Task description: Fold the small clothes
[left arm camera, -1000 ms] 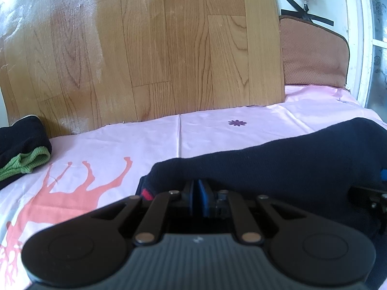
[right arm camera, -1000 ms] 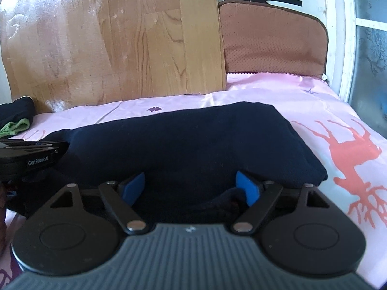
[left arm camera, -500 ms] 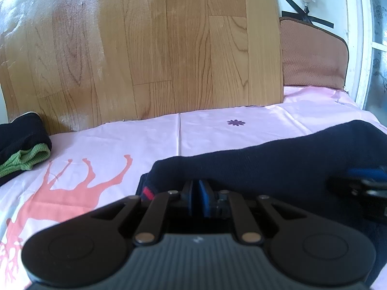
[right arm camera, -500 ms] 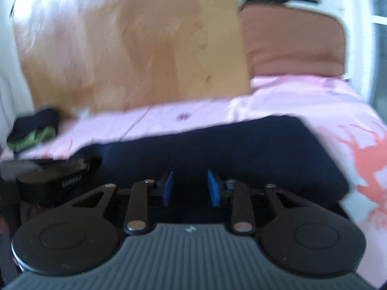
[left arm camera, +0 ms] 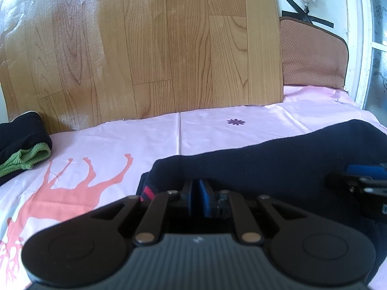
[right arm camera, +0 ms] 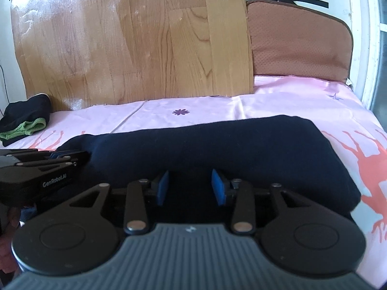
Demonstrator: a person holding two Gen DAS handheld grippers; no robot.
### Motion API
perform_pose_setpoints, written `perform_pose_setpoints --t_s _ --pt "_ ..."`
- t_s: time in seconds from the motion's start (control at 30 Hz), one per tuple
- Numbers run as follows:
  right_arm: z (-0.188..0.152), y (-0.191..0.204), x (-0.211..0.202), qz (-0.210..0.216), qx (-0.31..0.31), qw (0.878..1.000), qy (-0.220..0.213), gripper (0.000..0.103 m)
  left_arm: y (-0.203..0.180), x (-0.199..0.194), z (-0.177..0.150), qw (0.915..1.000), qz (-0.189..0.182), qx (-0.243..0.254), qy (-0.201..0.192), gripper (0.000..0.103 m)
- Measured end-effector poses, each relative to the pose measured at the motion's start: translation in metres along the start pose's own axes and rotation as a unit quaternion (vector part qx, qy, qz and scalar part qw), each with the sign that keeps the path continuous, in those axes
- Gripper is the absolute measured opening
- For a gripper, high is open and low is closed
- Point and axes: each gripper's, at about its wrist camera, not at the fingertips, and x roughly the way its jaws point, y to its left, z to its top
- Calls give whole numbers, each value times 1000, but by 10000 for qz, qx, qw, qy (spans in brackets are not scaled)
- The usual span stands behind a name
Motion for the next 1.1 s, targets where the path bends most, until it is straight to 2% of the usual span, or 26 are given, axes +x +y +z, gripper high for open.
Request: perform_pose_setpoints --t_s 0.23,0.4,0.6,0.67,0.87,1.1 --pt "-12 -3 -22 -1 292 9993 -217 45 1 -4 1 10000 -51 -71 28 16" --pt "-3 7 -24 257 210 9990 -292 45 3 -7 3 9999 -80 -129 25 20" --pt "10 34 2 450 -286 9986 -16 41 6 -9 5 9997 -134 -202 39 22" --pt "14 38 19 362 -293 9988 167 42 7 -9 5 9997 -126 -217 32 22" --pt "32 41 48 245 -261 9990 262 42 11 -10 7 9995 -67 -310 -11 22" --pt "29 45 46 129 -298 9993 198 43 10 -6 6 9997 14 -237 4 22"
